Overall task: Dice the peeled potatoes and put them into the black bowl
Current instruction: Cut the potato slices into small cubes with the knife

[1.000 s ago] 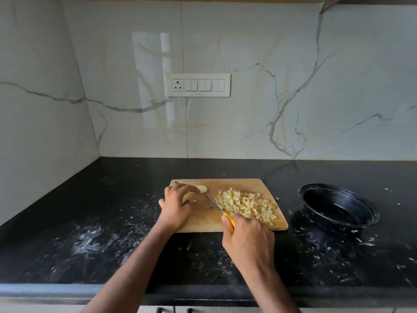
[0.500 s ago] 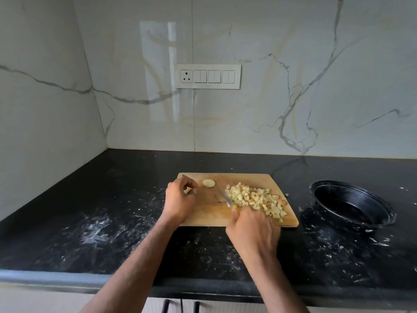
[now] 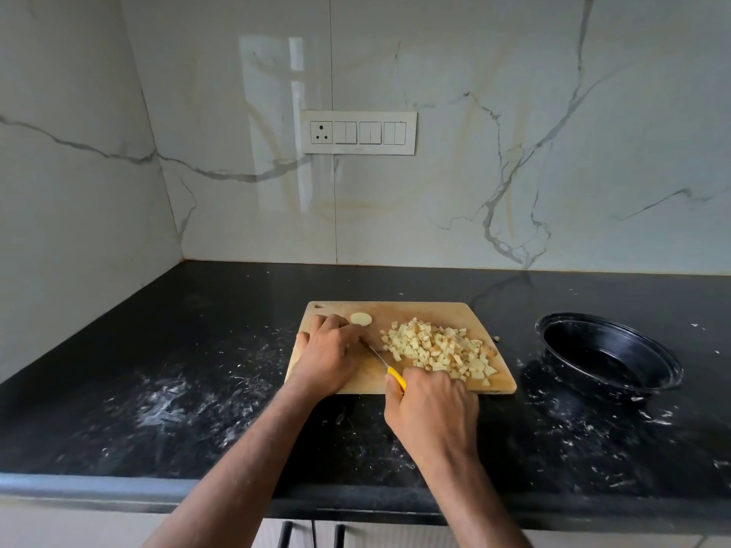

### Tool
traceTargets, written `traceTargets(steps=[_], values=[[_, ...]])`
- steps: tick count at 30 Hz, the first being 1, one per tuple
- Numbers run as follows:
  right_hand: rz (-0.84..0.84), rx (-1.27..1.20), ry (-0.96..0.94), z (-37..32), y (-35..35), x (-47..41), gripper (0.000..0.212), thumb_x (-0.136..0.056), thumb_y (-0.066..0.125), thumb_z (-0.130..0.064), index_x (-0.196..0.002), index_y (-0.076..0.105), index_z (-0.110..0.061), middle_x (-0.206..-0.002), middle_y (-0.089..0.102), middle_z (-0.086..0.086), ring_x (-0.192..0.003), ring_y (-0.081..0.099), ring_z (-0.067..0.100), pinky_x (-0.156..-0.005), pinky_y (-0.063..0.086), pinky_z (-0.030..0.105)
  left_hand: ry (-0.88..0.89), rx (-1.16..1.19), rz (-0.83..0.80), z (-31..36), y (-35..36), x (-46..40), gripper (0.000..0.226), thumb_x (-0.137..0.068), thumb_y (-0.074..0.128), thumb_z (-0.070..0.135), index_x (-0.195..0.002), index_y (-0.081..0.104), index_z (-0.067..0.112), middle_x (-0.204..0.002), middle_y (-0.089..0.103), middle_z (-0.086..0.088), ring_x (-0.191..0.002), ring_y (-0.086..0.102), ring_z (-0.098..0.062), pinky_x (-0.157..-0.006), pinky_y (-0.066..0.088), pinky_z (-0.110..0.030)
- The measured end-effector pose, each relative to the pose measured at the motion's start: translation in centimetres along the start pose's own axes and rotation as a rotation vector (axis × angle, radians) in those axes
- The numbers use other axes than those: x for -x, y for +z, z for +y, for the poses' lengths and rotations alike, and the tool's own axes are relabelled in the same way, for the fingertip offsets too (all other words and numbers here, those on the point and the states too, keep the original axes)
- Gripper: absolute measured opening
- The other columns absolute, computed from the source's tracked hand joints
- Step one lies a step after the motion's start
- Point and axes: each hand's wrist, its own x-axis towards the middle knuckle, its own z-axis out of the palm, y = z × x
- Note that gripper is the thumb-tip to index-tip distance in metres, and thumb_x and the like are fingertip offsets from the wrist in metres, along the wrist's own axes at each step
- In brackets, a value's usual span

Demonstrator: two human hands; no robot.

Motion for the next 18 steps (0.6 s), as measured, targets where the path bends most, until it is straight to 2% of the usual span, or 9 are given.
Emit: traceTargets(steps=[2,4,8,10,12,18], values=[[0.027,-0.003,0.023,0.2,0.4,-0.1,0.034,-0.083,0.071,-0.048,-0.065,0.068,-0.019,-0.052,0.061,-0.003,-0.045,0.061,0.018,-0.045,0.029,0.022,-0.049,-0.016,0.01,-0.2,0.1,-0.3,0.045,-0.096,0.041,0.012,-0.122,0.063,0.041,-0.131,0.051,0.005,-0.126,0.031,-0.02,-0.106,0.024,-0.047],[0.081,-0.036,0.049,0.4,0.6,-0.1,0.034,-0.078,0.075,-0.046,-0.059,0.066,-0.019,-0.046,0.056,-0.003,-0.039,0.057,0.017,-0.044,0.026,0.02,-0.064,0.014,0.029,-0.4,0.2,-0.5,0.046,-0.094,0.042,0.01,-0.124,0.061,0.04,-0.132,0.052,0.005,-0.126,0.033,-0.021,-0.105,0.026,-0.048],[0.125,-0.118,0.105,0.7,1.0,-0.4,0.036,-0.086,0.066,-0.048,-0.067,0.068,-0.018,-0.053,0.061,-0.002,-0.046,0.061,0.02,-0.045,0.042,0.024,-0.111,0.153,0.136,-1.1,0.6,-0.9,0.033,-0.092,0.058,0.014,-0.113,0.062,0.038,-0.119,0.058,0.01,-0.118,0.041,-0.016,-0.1,0.036,-0.048],[0.122,-0.134,0.126,0.7,1.2,-0.6,0.038,-0.089,0.06,-0.05,-0.07,0.068,-0.018,-0.056,0.063,-0.002,-0.051,0.062,0.019,-0.047,0.045,0.025,-0.15,0.186,0.156,-1.3,0.5,-1.7,0.028,-0.088,0.067,0.019,-0.107,0.062,0.039,-0.109,0.059,0.014,-0.108,0.051,-0.012,-0.096,0.042,-0.049],[0.114,-0.145,0.135,0.8,1.2,-0.8,0.041,-0.091,0.054,-0.053,-0.073,0.067,-0.019,-0.059,0.063,-0.003,-0.054,0.063,0.018,-0.048,0.045,0.024,-0.166,0.179,0.126,-1.2,0.3,-2.8,0.027,-0.088,0.069,0.022,-0.109,0.062,0.039,-0.107,0.061,0.014,-0.1,0.055,-0.011,-0.097,0.044,-0.05],[0.096,-0.155,0.156,0.9,1.4,-1.1,0.041,-0.093,0.05,-0.054,-0.075,0.066,-0.021,-0.061,0.061,-0.005,-0.056,0.062,0.015,-0.049,0.047,0.025,-0.206,0.038,-0.021,-0.8,0.0,-6.9,0.036,-0.098,0.057,0.032,-0.134,0.059,0.033,-0.133,0.061,0.002,-0.123,0.052,-0.025,-0.1,0.037,-0.049]])
